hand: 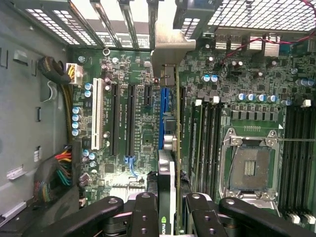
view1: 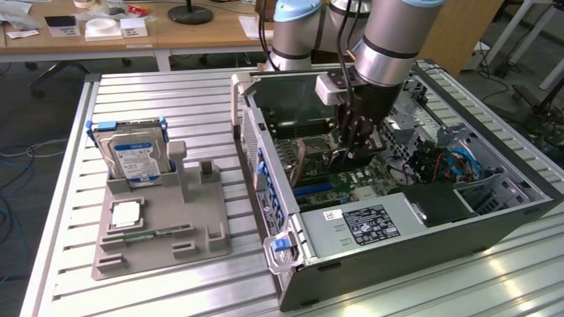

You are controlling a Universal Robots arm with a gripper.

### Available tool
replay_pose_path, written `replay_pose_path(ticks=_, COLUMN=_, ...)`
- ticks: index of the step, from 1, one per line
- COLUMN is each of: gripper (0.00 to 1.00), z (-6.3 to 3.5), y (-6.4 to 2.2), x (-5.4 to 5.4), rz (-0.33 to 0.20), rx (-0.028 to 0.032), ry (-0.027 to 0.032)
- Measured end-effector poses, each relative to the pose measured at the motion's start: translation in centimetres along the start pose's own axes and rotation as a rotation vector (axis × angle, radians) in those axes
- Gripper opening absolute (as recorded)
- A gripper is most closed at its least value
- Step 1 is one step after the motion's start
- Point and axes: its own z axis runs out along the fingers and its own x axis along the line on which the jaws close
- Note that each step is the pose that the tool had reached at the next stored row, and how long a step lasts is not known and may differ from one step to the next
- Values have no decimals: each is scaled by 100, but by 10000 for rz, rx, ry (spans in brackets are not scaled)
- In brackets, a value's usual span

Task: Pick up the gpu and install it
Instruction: 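Insert the gpu into the slot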

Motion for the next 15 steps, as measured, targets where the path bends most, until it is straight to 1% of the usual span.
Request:
replay_pose_path(ticks=5, gripper=27, z=22, y=22, x=0, rz=-1, rx=-1, ry=2)
replay_pose_path(ticks=15, gripper=27, z=30, y=124, x=-4, rz=0, rx=0, ry=0)
